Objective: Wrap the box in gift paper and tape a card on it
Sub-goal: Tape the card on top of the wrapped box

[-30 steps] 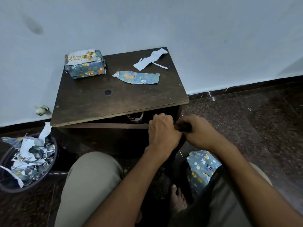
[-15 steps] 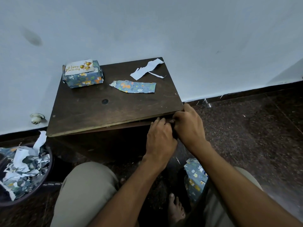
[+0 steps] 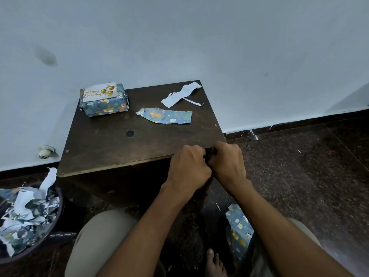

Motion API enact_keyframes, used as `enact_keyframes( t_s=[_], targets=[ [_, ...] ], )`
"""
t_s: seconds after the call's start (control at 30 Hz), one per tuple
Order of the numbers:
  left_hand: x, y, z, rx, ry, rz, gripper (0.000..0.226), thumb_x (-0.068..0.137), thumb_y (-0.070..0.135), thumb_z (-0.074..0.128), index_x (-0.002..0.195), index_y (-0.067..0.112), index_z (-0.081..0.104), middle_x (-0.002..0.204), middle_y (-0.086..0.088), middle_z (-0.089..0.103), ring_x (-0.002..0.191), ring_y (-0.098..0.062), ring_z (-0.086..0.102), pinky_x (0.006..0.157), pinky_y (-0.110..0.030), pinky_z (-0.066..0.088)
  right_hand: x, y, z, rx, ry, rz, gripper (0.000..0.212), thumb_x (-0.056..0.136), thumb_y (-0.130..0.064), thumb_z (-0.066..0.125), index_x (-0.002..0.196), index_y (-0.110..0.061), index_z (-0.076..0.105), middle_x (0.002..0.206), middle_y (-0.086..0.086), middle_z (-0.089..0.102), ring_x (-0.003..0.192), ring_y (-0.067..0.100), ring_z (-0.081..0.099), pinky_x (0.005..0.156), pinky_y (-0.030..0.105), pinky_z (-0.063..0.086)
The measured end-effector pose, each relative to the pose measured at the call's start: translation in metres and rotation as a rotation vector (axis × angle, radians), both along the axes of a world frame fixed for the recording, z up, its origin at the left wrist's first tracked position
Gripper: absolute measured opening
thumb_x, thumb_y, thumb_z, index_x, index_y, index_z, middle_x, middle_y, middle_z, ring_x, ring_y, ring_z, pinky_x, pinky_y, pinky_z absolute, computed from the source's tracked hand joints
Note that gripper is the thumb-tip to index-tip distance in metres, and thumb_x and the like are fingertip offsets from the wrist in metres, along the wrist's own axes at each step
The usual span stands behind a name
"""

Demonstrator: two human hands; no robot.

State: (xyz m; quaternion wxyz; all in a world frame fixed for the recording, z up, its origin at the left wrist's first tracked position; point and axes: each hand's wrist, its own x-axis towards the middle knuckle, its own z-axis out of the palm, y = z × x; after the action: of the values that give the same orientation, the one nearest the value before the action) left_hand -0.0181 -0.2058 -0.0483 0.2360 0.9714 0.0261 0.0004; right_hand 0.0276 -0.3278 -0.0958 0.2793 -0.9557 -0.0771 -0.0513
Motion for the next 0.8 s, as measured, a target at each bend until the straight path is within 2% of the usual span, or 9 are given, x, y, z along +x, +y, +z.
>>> enact_keyframes(
  t_s=[0.13,0.2,0.27,0.3,0.4,0.5,0.6,0.7,0.8],
  targets=[
    [0.019,0.021,0.008,-0.090,-0.079,0.077,0.020,0.088,0.018,0.064,0.101,0.022,0.078,0.096,-0.003,0.076,0.090,-0.023,0.070,0.079,-0.035,0.057,-0.002,0.007,0.017,0.083,-0.060,-0.009,0.015,0.074,-0.021,0.070,0.066,-0.012,0.060,0.063,0.006,0.063,0.062,0.031,0.060,0.057,0.038,0.052],
    [0.032,0.036,0.008,-0.168,-0.137,0.174,0.020,0.085,0.015,0.065,0.097,0.023,0.079,0.094,0.000,0.076,0.088,-0.019,0.071,0.080,-0.035,0.058,0.002,0.015,0.023,0.201,-0.143,0.011,0.012,0.075,-0.019,0.071,0.068,-0.016,0.062,0.065,-0.001,0.065,0.063,0.023,0.062,0.060,0.037,0.053],
    [0.047,0.053,0.003,-0.263,-0.252,0.264,0.021,0.080,0.006,0.064,0.092,0.016,0.078,0.088,-0.002,0.074,0.082,-0.020,0.070,0.077,-0.039,0.058,0.014,0.024,0.025,0.279,-0.223,0.057,0.005,0.076,-0.015,0.071,0.075,-0.016,0.066,0.075,-0.002,0.065,0.070,0.018,0.061,0.066,0.037,0.052],
    [0.053,0.060,0.000,-0.290,-0.322,0.296,0.023,0.078,0.003,0.064,0.094,0.012,0.076,0.093,-0.004,0.072,0.085,-0.023,0.068,0.080,-0.042,0.057,0.022,0.028,0.024,0.288,-0.237,0.074,0.008,0.077,-0.016,0.071,0.084,-0.015,0.068,0.086,0.000,0.064,0.080,0.019,0.061,0.073,0.036,0.052],
    [0.060,0.073,-0.011,-0.313,-0.394,0.390,0.046,0.078,0.002,0.070,0.124,0.006,0.065,0.125,-0.011,0.056,0.119,-0.029,0.054,0.105,-0.042,0.046,0.057,0.044,0.021,0.233,-0.146,0.131,0.056,0.077,-0.033,0.074,0.130,-0.019,0.060,0.126,0.009,0.049,0.119,0.028,0.048,0.099,0.036,0.044],
    [0.060,0.078,-0.022,-0.417,-0.298,0.476,0.070,0.086,0.010,0.071,0.149,0.008,0.041,0.151,-0.012,0.036,0.142,-0.028,0.035,0.118,-0.042,0.031,0.099,0.064,0.021,0.176,-0.050,0.155,0.089,0.075,-0.064,0.062,0.154,-0.032,0.036,0.153,0.018,0.031,0.145,0.035,0.026,0.117,0.046,0.030],
    [0.067,0.076,-0.029,-0.501,-0.223,0.536,0.076,0.094,0.018,0.064,0.158,0.013,0.025,0.164,-0.006,0.023,0.151,-0.023,0.022,0.123,-0.045,0.022,0.137,0.081,0.020,0.080,0.041,0.130,0.104,0.069,-0.088,0.043,0.159,-0.042,0.022,0.165,0.019,0.013,0.155,0.037,0.007,0.124,0.056,0.017],
    [0.072,0.073,-0.030,-0.525,-0.250,0.517,0.075,0.097,0.020,0.060,0.160,0.014,0.020,0.167,-0.003,0.019,0.153,-0.019,0.018,0.124,-0.044,0.019,0.159,0.103,0.014,-0.019,0.065,0.131,0.109,0.063,-0.098,0.031,0.159,-0.049,0.013,0.169,0.020,0.002,0.157,0.035,-0.005,0.125,0.058,0.002],
    [0.083,0.076,-0.028,-0.567,-0.275,0.526,0.074,0.101,0.021,0.055,0.162,0.013,0.015,0.168,-0.001,0.017,0.154,-0.015,0.017,0.125,-0.037,0.017,0.173,0.125,0.012,-0.137,0.067,0.197,0.100,0.073,-0.096,0.037,0.158,-0.049,0.018,0.169,0.020,0.001,0.157,0.036,-0.007,0.124,0.057,-0.005]
  ],
)
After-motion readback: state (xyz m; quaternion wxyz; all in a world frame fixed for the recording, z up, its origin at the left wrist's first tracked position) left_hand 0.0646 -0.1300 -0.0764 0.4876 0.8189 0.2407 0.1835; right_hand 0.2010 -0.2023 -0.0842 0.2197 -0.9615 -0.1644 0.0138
